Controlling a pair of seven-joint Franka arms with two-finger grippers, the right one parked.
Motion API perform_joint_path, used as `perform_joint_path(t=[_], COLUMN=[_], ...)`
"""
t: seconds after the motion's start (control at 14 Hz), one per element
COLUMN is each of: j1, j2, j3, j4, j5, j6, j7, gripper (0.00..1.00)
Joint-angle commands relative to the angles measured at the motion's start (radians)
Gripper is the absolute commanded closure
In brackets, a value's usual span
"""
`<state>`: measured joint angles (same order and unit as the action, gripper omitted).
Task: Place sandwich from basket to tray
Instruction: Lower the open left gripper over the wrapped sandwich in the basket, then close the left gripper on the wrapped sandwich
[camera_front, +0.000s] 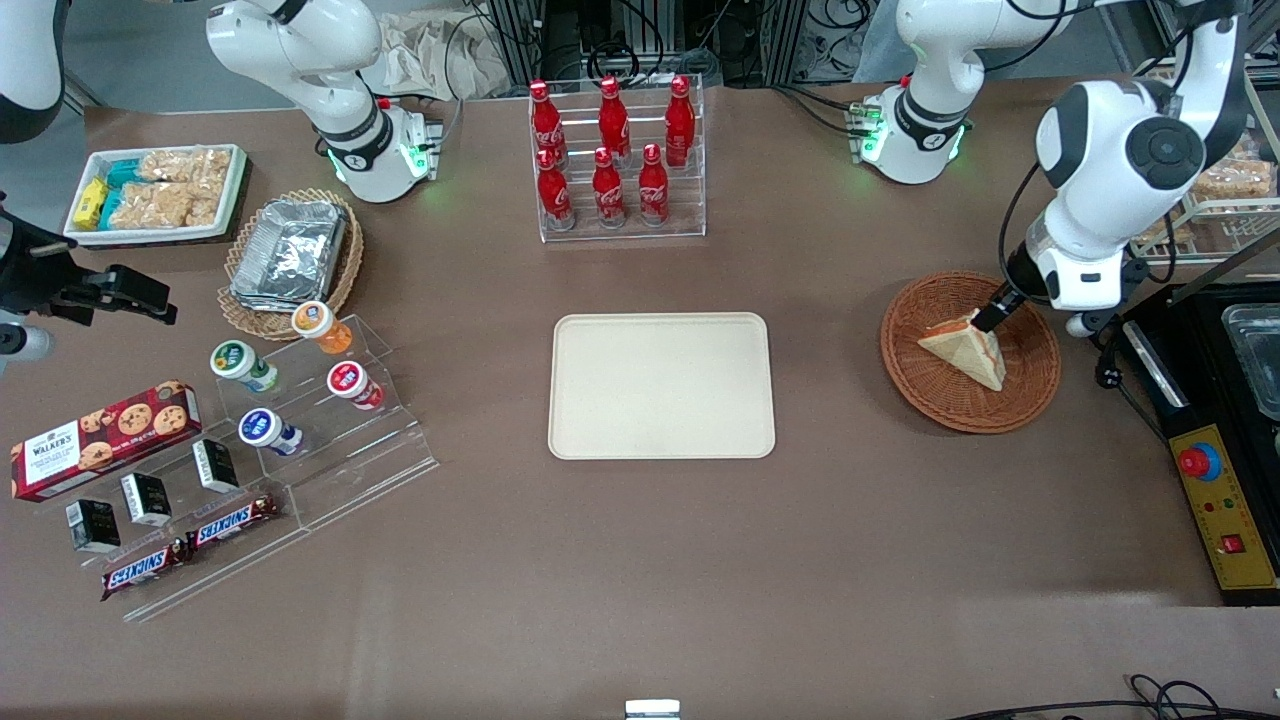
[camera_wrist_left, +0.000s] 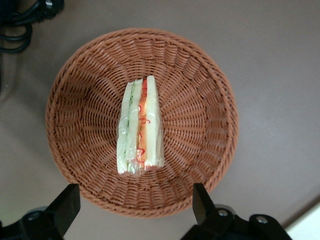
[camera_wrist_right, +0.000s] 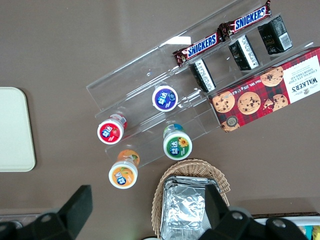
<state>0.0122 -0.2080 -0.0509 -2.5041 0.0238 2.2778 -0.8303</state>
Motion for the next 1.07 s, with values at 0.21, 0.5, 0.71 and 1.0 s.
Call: perform_joint_path(t=[0.21, 0.5, 0.71, 1.0], j1=[0.014, 0.049, 0.049, 0.049], j2=[0.096, 0.185, 0.232, 0.272], j3=[-0.006, -0.004, -0.004, -0.004], j4=[-0.081, -0.107, -0.121, -0.119], j5=[0.015, 0.015, 0.015, 0.013], j6=[0.195, 0.333, 0.403, 0.437], j7=[-0.007, -0.004, -0.006, -0.006], gripper=[0.0, 0.0, 0.0, 0.09])
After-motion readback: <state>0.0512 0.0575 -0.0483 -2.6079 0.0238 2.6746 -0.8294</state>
